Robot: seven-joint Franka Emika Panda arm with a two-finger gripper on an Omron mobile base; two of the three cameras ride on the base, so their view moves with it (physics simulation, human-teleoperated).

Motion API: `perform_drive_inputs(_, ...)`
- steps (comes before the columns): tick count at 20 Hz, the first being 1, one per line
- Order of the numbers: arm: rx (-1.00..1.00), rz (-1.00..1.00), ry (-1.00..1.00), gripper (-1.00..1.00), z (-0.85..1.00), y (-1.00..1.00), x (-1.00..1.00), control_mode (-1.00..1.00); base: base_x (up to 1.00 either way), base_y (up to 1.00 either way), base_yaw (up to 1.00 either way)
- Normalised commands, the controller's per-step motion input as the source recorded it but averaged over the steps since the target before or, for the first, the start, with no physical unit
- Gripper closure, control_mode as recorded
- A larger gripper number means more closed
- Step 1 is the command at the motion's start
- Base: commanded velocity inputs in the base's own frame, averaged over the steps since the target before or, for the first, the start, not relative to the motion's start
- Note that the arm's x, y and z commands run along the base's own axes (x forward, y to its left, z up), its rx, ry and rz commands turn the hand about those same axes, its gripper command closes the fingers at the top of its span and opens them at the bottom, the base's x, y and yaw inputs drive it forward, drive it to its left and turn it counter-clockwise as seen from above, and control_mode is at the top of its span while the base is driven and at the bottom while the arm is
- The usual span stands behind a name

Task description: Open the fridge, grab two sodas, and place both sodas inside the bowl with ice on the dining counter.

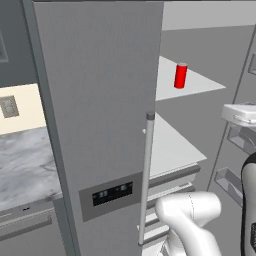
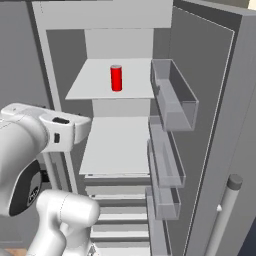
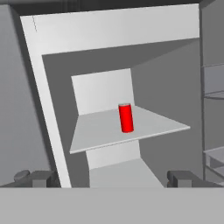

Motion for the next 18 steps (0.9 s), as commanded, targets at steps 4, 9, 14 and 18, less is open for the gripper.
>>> perform_drive_inputs(4, -0.02, 0.00, -0.02, -1.00, 0.00, 0.01, 0.00, -1.00, 0.00, 0.00, 0.00)
perform_drive_inputs(9, 0.00, -0.01, 0.00, -1.00, 0.05, -0.01, 0.12, -1.00, 0.00, 0.00, 0.00)
perform_drive_inputs(14, 0.00, 0.00, -0.04, -1.00, 0.23, -0.02, 0.04, -1.00, 0.00, 0.00, 0.00)
perform_drive_inputs(18, 0.00, 0.00, -0.03, -1.00, 0.12, -0.13, 0.00, -1.00, 0.00, 0.00, 0.00)
